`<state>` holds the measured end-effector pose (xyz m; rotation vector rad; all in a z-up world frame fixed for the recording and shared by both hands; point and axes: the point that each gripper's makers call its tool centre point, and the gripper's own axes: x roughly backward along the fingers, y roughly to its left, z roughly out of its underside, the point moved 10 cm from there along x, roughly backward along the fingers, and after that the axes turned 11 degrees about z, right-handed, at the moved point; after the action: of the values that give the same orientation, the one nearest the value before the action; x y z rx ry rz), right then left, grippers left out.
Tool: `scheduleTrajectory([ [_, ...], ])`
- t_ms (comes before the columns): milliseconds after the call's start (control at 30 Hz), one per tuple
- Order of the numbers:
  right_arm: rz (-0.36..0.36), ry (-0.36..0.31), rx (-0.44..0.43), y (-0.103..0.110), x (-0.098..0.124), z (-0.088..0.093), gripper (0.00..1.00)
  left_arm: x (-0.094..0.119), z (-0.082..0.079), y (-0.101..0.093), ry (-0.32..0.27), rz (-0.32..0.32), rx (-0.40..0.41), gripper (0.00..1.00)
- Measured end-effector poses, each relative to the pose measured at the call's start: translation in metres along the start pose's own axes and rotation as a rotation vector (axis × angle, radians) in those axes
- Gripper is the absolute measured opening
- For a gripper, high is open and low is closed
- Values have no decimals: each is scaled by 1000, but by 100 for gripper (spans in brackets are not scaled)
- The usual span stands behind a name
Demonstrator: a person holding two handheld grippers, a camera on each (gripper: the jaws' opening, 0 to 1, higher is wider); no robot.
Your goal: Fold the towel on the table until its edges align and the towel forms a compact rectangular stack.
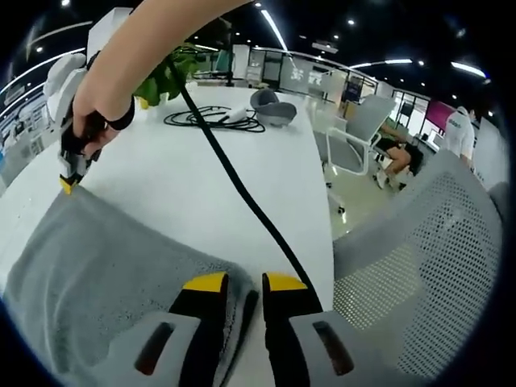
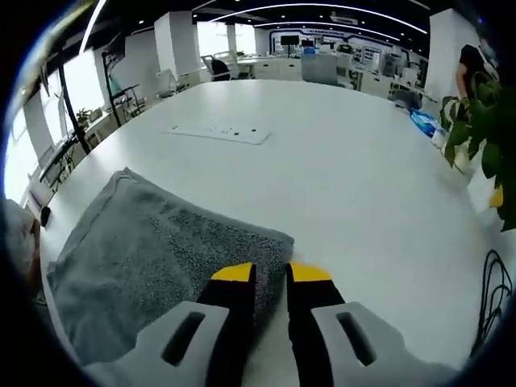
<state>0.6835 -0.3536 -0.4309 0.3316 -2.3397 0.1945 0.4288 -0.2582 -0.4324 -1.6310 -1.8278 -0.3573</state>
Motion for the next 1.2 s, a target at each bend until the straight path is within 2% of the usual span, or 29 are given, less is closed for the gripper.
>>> scheduleTrajectory([
  [33, 3, 5, -26, -2, -1, 2, 13, -1, 1, 1, 0, 0, 0, 17],
  [200, 9, 21, -8, -5, -5, 5, 11, -1, 2, 1, 2, -2, 0, 15],
  [333, 4, 24, -22, -5, -2, 8, 5, -3, 3, 1, 2, -13, -5, 10],
  [500, -10, 23, -38, -5, -1, 8, 2, -2, 2, 1, -5, -19, 9, 5],
  [700, -20, 29, -55, -6, -2, 6, 1, 1, 1, 2, -19, -19, 19, 4],
  [967, -24, 21, -69, -4, 5, 0, 1, 21, -7, 1, -81, -44, 57, 4],
  [1200, -23, 5, -56, -1, 11, -7, 1, 25, -6, -3, -89, -62, 42, 4],
])
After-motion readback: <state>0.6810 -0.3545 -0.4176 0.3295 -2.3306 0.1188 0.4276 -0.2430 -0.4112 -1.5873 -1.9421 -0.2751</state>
